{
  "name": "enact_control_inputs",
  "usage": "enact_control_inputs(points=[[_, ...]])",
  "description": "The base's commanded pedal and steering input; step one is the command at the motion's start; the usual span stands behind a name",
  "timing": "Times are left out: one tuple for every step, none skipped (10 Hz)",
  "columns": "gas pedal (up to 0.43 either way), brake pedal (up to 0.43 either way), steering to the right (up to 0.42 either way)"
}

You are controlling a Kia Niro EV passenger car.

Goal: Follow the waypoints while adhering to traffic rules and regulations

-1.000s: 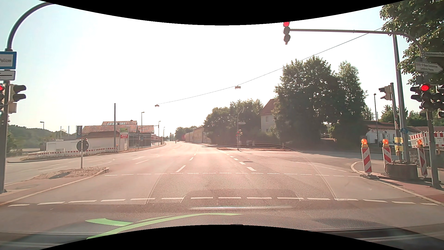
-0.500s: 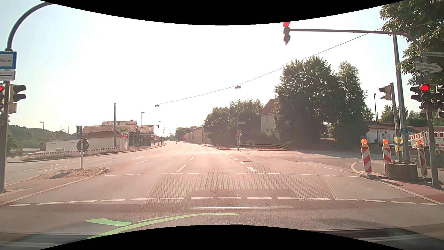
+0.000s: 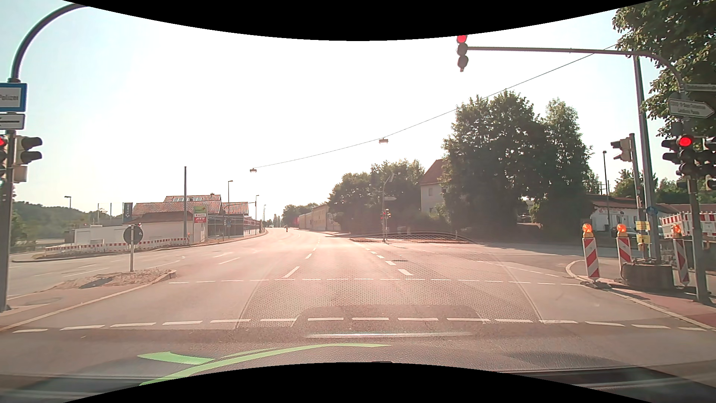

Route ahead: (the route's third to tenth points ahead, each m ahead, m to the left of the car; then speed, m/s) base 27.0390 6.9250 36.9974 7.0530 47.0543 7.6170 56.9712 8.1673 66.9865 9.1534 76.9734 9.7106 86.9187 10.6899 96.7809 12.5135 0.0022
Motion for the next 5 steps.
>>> enact_control_inputs(points=[[0.000,0.329,-0.017],[0.000,0.329,-0.017],[0.000,0.329,-0.017],[0.000,0.329,-0.017],[0.000,0.329,-0.017]])
